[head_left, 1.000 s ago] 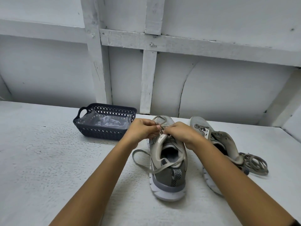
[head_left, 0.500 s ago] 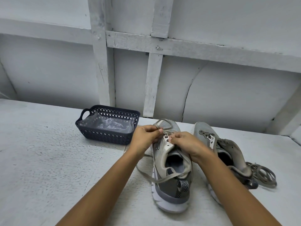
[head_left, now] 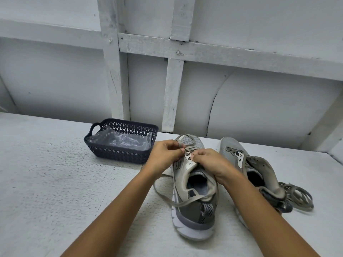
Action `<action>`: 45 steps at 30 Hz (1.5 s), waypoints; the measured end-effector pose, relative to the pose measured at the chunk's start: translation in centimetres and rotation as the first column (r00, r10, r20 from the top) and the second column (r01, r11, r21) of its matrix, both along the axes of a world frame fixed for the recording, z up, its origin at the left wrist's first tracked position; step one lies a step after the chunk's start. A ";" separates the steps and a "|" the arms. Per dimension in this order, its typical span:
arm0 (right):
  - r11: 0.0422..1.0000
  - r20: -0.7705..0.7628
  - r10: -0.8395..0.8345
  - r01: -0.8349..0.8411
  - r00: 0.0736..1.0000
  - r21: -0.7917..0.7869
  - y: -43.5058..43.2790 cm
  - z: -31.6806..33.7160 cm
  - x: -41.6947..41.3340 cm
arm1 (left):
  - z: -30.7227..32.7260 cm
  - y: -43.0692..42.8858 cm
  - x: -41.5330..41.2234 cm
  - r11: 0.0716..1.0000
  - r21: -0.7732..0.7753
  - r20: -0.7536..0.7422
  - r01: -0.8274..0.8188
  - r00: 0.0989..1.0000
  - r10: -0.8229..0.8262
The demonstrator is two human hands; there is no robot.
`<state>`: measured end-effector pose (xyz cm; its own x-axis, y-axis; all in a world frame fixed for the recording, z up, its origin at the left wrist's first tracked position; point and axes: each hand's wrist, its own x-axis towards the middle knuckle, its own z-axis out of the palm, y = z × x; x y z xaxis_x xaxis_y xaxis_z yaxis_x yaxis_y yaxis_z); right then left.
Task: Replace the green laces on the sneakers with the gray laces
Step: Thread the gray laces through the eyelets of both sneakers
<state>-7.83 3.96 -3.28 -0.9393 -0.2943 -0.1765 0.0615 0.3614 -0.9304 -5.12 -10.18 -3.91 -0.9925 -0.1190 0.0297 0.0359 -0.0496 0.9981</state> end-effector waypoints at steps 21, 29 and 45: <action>0.999 -0.029 -0.041 0.041 0.999 0.004 0.0 -0.4 0.0 | -0.4 0.5 0.6 0.821 -0.543 -0.312 -0.178 0.950 0.000; 0.995 -0.019 -0.084 0.083 0.996 -0.052 -0.4 -0.4 0.0 | -0.5 0.9 0.0 0.808 -0.588 -0.138 -0.039 0.989 -0.053; 0.983 -0.166 -0.173 0.161 0.971 -0.086 0.1 1.5 0.8 | -2.0 3.2 4.0 0.976 -0.207 -0.103 -0.064 0.994 0.043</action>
<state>-6.98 4.05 -1.76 -0.9906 -0.1365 0.0074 -0.0474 0.2923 -0.9552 -1.15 -6.94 -5.86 -0.9760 -0.1527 0.1556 0.1300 0.1651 0.9777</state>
